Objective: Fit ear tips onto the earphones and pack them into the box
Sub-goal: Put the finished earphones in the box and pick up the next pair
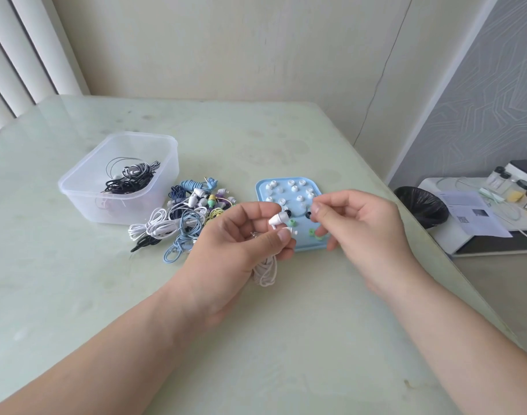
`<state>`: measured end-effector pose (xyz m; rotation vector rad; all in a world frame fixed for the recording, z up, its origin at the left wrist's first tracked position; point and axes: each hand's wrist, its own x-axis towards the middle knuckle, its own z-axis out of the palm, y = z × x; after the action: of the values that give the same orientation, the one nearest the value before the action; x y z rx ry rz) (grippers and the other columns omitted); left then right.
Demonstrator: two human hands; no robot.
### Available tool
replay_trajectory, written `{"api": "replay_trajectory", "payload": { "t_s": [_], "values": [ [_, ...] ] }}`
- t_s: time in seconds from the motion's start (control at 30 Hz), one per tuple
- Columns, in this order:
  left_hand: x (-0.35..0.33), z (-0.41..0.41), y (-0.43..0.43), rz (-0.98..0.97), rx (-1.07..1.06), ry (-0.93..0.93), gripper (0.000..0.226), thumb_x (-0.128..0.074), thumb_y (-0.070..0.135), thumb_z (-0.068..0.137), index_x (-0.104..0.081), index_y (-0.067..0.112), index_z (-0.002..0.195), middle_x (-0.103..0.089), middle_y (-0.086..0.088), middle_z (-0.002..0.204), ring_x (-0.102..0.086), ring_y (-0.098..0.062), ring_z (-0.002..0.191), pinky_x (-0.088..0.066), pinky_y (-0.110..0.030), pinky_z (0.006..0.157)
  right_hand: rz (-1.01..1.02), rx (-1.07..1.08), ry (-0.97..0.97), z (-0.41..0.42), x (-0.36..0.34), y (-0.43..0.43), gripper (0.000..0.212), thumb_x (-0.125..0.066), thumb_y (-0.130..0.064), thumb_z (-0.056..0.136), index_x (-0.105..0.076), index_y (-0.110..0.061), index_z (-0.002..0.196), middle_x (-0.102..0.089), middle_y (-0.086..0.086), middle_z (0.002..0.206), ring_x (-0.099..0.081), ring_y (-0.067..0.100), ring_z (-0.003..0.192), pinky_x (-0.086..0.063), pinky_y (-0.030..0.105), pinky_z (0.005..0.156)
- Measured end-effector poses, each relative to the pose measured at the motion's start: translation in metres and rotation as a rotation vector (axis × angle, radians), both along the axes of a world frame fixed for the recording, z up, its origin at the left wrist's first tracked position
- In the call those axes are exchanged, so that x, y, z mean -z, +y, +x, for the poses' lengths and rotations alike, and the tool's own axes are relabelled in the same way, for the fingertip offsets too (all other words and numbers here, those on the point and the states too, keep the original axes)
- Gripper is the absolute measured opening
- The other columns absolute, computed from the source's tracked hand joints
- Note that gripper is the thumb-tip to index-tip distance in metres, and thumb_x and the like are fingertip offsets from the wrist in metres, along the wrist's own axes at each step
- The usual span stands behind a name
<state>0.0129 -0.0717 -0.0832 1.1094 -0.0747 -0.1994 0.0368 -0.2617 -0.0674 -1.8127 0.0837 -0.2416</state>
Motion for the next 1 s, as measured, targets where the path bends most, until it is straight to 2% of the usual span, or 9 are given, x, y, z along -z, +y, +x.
{"api": "replay_trajectory", "payload": {
  "t_s": [0.13,0.23,0.3,0.4,0.53,0.63,0.7,0.83,1.0],
  "values": [
    [-0.001,-0.001,0.001,-0.031,0.021,0.003,0.045,-0.08,-0.001,0.077,-0.066,0.001,0.119,-0.071,-0.012,0.09,-0.07,-0.026,0.082,-0.06,-0.034,0.083,-0.4,0.029,0.008,0.038,-0.009,-0.001,0.009,-0.074,-0.021,0.089,-0.077,-0.023,0.081,-0.072,-0.011,0.07,-0.062,-0.003,0.059,-0.046,0.011,0.057],
    [-0.002,0.0,0.003,-0.043,0.01,0.005,0.042,-0.077,0.002,0.077,-0.067,0.004,0.117,-0.071,-0.01,0.089,-0.07,-0.027,0.083,-0.059,-0.038,0.086,-0.597,-0.016,0.116,0.057,-0.01,0.003,0.014,-0.072,-0.025,0.089,-0.077,-0.018,0.078,-0.074,-0.005,0.073,-0.069,0.012,0.07,-0.055,0.029,0.064],
    [-0.003,0.001,0.004,-0.048,0.0,0.008,0.04,-0.077,0.003,0.077,-0.067,0.005,0.115,-0.071,-0.009,0.088,-0.07,-0.027,0.083,-0.058,-0.039,0.086,-0.673,-0.039,0.166,0.065,-0.01,0.005,0.016,-0.073,-0.026,0.089,-0.077,-0.014,0.08,-0.076,0.0,0.078,-0.07,0.022,0.077,-0.055,0.032,0.066],
    [-0.003,0.001,0.003,-0.054,-0.016,0.006,0.039,-0.078,0.003,0.077,-0.067,0.004,0.115,-0.071,-0.01,0.087,-0.07,-0.028,0.082,-0.058,-0.039,0.086,-0.719,-0.052,0.211,0.071,-0.011,0.006,0.012,-0.077,-0.026,0.086,-0.077,-0.02,0.075,-0.074,-0.005,0.078,-0.067,0.016,0.07,-0.048,0.026,0.06],
    [-0.003,0.002,0.004,-0.057,-0.04,0.009,0.044,-0.08,0.004,0.076,-0.066,0.0,0.117,-0.071,-0.014,0.089,-0.07,-0.03,0.083,-0.057,-0.041,0.088,-0.741,-0.028,0.207,0.071,-0.016,0.006,0.009,-0.075,-0.023,0.082,-0.076,-0.022,0.073,-0.074,-0.009,0.071,-0.071,0.014,0.071,-0.061,0.035,0.071],
    [-0.003,0.003,0.005,-0.055,-0.053,0.013,0.045,-0.081,0.004,0.074,-0.066,0.0,0.116,-0.071,-0.016,0.091,-0.071,-0.03,0.083,-0.057,-0.042,0.09,-0.514,-0.045,0.098,0.054,-0.028,0.009,0.006,-0.077,-0.021,0.085,-0.078,-0.022,0.079,-0.075,-0.008,0.07,-0.067,0.002,0.06,-0.053,0.026,0.059],
    [-0.003,0.004,0.005,-0.049,-0.053,0.013,0.044,-0.082,0.003,0.074,-0.067,0.001,0.115,-0.071,-0.017,0.093,-0.071,-0.031,0.084,-0.057,-0.042,0.089,-0.222,-0.106,0.12,0.034,-0.036,0.013,0.004,-0.08,-0.015,0.085,-0.079,-0.018,0.087,-0.077,-0.001,0.075,-0.067,0.007,0.063,-0.048,0.025,0.057],
    [-0.001,0.002,0.004,-0.021,-0.056,0.014,0.043,-0.082,0.002,0.073,-0.068,0.003,0.114,-0.072,-0.024,0.101,-0.073,-0.035,0.089,-0.057,-0.046,0.093,0.238,-0.168,0.253,-0.004,-0.029,0.015,0.015,-0.08,0.001,0.081,-0.076,-0.002,0.095,-0.076,0.012,0.081,-0.07,0.019,0.069,-0.052,0.03,0.058],
    [-0.003,0.002,0.004,0.013,-0.076,0.012,0.041,-0.083,0.0,0.075,-0.068,0.005,0.114,-0.075,-0.016,0.097,-0.072,-0.03,0.087,-0.057,-0.044,0.09,0.51,-0.207,0.334,-0.02,-0.015,0.01,0.025,-0.08,-0.007,0.071,-0.075,0.0,0.095,-0.076,0.018,0.09,-0.069,0.02,0.069,-0.056,0.025,0.059]
  ]
}}
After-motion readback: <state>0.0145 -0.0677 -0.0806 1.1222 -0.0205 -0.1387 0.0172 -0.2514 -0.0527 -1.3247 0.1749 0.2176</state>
